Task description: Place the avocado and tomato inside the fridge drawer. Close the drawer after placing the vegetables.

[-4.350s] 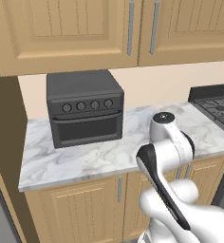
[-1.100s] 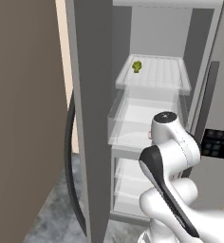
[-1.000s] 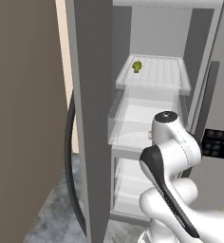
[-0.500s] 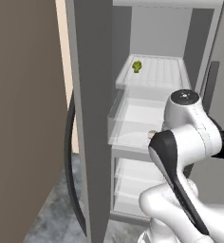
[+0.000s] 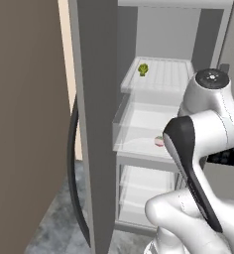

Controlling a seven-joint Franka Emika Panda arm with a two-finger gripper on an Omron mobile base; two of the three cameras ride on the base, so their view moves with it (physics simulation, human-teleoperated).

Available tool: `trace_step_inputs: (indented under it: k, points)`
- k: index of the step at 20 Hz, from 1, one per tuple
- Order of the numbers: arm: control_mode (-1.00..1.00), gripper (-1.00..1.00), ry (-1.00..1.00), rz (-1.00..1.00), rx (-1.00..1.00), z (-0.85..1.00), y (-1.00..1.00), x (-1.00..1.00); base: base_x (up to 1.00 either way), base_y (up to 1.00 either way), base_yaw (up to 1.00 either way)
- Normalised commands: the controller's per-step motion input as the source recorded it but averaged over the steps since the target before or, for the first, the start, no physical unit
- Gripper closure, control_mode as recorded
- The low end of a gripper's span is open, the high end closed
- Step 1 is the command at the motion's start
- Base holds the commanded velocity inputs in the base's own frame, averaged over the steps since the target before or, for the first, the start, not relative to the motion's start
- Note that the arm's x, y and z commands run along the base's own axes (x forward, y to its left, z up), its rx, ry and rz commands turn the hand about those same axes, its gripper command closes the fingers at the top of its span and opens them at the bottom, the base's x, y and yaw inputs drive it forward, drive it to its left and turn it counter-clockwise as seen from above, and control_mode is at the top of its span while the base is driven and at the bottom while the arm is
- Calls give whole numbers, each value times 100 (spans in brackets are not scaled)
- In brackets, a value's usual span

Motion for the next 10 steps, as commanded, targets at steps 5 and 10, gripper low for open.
trace_step_inputs:
  k: [5, 10]
  points:
    - [-100, 100, -4, -3, 0, 41, -10, 74, 0, 0, 0]
    - [-100, 100, 0, -14, 0, 7, -20, 70, 0, 0, 0]
